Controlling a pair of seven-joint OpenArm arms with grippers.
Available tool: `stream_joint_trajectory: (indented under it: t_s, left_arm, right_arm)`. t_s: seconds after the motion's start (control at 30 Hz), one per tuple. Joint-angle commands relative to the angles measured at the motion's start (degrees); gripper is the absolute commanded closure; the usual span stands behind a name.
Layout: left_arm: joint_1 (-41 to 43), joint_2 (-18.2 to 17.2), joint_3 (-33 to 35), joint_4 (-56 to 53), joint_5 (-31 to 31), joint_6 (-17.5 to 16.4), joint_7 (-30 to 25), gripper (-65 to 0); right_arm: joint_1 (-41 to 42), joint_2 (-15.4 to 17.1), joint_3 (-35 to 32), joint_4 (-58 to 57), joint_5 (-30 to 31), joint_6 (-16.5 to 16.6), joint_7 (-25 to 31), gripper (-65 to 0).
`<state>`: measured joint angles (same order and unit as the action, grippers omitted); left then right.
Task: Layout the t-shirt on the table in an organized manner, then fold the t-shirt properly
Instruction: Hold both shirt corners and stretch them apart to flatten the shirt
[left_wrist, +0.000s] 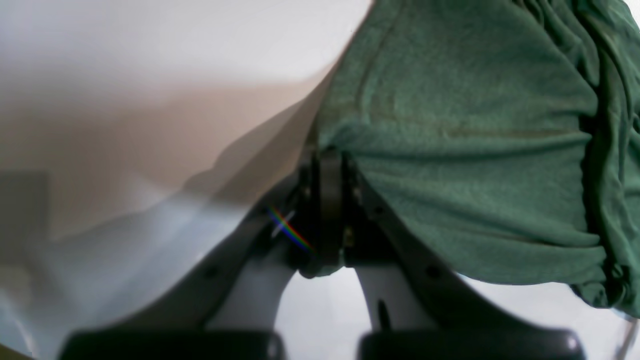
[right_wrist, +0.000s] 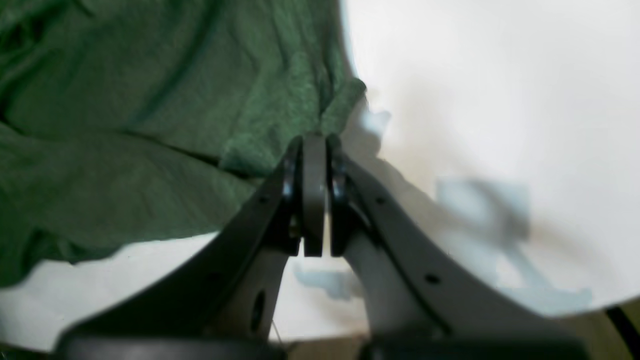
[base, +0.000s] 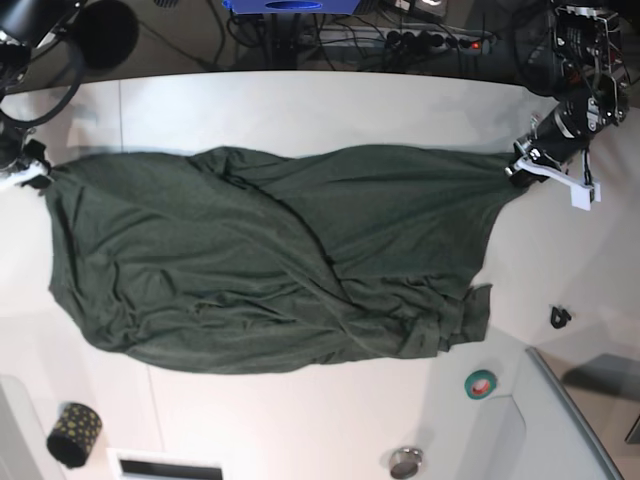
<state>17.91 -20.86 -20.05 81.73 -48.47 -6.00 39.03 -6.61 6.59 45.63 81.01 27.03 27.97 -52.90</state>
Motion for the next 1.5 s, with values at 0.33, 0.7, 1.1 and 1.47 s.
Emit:
stream_joint_trajectory:
  t_s: [0.33, 0.7, 1.1, 1.47]
  left_arm:
    - [0.33, -4.41, -0.21, -0.72, -0.63, -0.20, -0.74, 0.0]
    - [0.07, -5.03, 3.22, -1.16, -0.63, -0.11, -0.74, 0.0]
    - [0.07, -4.76, 5.86, -1.16, -0.63, -0.02, -0.74, 0.0]
    - [-0.29, -4.76, 5.77, -1.25, -0.63, -0.02, -0.74, 0.0]
  right_arm:
    - [-4.16, 1.28, -0.40, 0.70, 0.62, -2.87, 0.29, -0.8]
    - [-4.68, 1.28, -2.33, 5.71, 0.62, -8.41, -0.06, -0.8]
    - [-5.83, -5.14, 2.24, 5.89, 1.06, 0.74, 0.03, -44.4]
    - [-3.98, -5.32, 2.07, -1.32, 0.97, 9.53, 0.03, -50.1]
